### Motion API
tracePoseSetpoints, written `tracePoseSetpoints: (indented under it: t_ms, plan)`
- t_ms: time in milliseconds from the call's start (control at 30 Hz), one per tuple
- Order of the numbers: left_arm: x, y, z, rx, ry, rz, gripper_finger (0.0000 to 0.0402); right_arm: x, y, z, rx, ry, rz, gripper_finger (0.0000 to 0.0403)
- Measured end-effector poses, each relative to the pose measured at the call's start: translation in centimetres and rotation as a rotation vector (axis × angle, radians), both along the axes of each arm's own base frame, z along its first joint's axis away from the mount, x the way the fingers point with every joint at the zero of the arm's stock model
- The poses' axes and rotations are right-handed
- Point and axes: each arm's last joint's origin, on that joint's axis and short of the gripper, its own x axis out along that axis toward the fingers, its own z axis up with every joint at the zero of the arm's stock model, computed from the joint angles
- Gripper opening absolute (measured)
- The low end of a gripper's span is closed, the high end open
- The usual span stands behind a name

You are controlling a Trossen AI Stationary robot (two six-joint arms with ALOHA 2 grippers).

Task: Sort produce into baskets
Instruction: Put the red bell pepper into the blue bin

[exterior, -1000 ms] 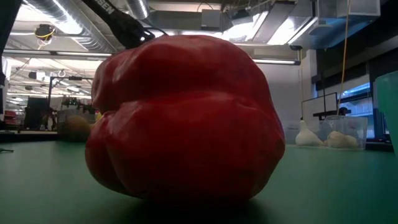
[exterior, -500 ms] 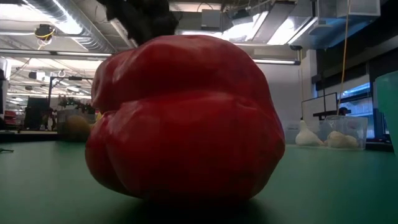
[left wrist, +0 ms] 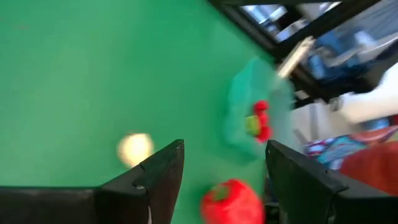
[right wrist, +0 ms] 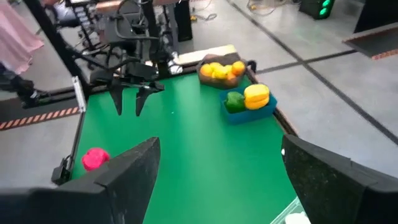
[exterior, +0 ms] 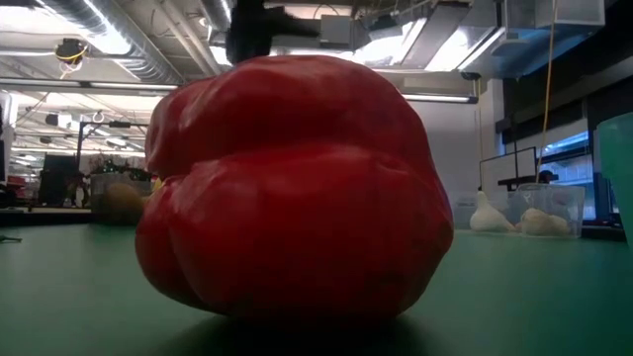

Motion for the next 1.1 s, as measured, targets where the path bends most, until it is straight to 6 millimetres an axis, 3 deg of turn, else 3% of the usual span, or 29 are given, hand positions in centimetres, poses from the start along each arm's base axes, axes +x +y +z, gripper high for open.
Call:
tracePoseSetpoints:
  t_ms: [133,400,700,1100]
  plan:
    - [1.5,-1.6,-1.3,-0.077,-0.022,0.037,0.0221,0.2,0.0,-0.8,0.007,0.031,0.008,0.0328]
    - [4.1,-4.7,-5.8,-0.142,0.014,0.028,0.0220,-0.2,0.1,-3.4,0.029,0.100,0.023,0.0328]
    - [5.0,-5.6,-9.0,-0.260,0.135,-0.113,0.0220,-1.4,0.3,-4.5,0.057,0.061,0.017,0.0328]
    - [6.1,-7.2,-11.6,-0.349,0.137,-0.173,0.0220,-2.4,0.5,-4.6,0.070,0.020,0.016,0.0328]
